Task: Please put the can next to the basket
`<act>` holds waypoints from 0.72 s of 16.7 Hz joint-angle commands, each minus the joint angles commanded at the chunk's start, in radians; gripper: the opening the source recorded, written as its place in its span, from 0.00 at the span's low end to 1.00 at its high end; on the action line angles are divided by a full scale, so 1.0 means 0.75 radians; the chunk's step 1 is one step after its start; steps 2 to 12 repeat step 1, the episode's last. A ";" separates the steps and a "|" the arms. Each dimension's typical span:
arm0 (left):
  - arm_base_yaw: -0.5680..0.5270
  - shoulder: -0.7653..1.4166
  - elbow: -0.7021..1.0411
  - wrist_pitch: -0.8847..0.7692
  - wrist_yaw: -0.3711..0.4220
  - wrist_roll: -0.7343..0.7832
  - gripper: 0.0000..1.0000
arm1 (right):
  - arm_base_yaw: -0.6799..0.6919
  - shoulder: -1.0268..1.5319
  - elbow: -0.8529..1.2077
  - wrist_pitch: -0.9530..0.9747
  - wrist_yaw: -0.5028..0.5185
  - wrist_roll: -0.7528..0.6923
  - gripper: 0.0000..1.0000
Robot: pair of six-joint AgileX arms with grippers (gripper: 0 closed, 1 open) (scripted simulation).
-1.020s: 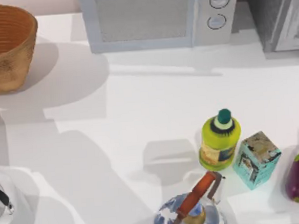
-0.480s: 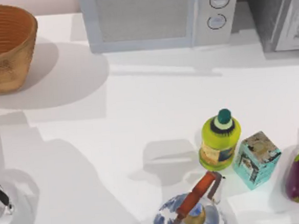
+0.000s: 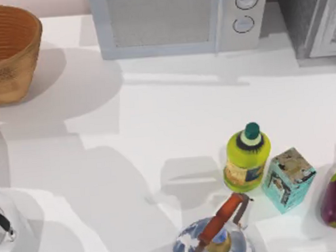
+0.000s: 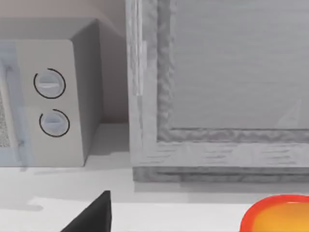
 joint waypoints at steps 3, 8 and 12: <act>-0.009 -0.003 0.000 -0.005 0.000 -0.006 1.00 | 0.000 0.000 0.000 0.000 0.000 0.000 1.00; -0.009 -0.003 0.000 -0.005 0.000 -0.006 1.00 | 0.000 0.000 0.000 0.000 0.000 0.000 1.00; -0.009 -0.003 0.000 -0.005 0.000 -0.006 1.00 | 0.000 0.000 0.000 0.000 0.000 0.000 1.00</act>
